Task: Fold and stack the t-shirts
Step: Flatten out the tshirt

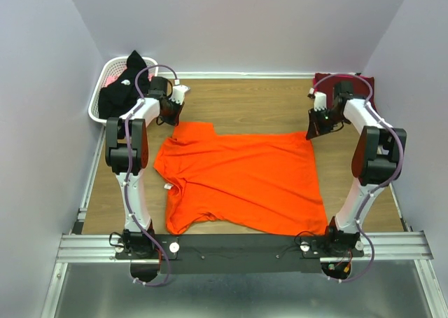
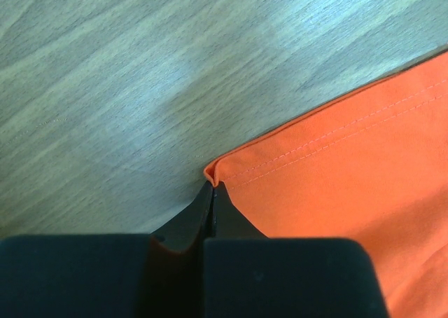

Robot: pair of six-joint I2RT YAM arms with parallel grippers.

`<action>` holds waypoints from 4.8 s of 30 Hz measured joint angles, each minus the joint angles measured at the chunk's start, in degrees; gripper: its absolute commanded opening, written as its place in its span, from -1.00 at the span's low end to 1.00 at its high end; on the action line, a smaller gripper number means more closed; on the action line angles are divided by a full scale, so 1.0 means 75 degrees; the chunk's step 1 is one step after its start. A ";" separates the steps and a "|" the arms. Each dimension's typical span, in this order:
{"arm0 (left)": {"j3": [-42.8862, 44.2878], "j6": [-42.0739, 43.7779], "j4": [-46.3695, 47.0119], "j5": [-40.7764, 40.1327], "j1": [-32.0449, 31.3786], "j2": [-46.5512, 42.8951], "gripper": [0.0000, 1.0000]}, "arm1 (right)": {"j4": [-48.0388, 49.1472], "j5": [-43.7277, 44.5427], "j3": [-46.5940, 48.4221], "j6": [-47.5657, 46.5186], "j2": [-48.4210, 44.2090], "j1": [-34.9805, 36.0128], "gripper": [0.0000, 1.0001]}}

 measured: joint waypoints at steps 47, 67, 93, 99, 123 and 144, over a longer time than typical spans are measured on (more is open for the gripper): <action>-0.0017 0.0012 0.0003 -0.0003 0.0000 0.0000 -1.00 | 0.0653 0.1096 -0.2025 -0.0023 -0.1096 0.2066 -0.20; -0.0052 0.0009 0.0093 0.0000 0.0000 0.0000 -1.00 | 0.0816 0.1556 -0.2046 0.0318 -0.1000 0.2398 -0.26; -0.0052 0.0041 0.0096 0.0000 0.0000 -0.0003 -1.00 | 0.0697 0.2544 -0.1448 0.0428 -0.1317 0.2492 -0.99; -0.0213 0.0064 0.0122 0.0050 0.0017 -0.0131 -1.00 | 0.0592 0.2871 -0.1102 0.0303 -0.1317 0.2474 -0.99; -0.0356 0.0087 0.0114 0.0219 0.0067 -0.0262 -1.00 | 0.0475 0.2987 0.0350 -0.0047 -0.0082 0.1649 -0.02; -0.0356 0.0102 0.0108 0.0216 0.0067 -0.0262 -1.00 | 0.0189 0.2022 0.1381 -0.0166 0.1058 0.0519 0.08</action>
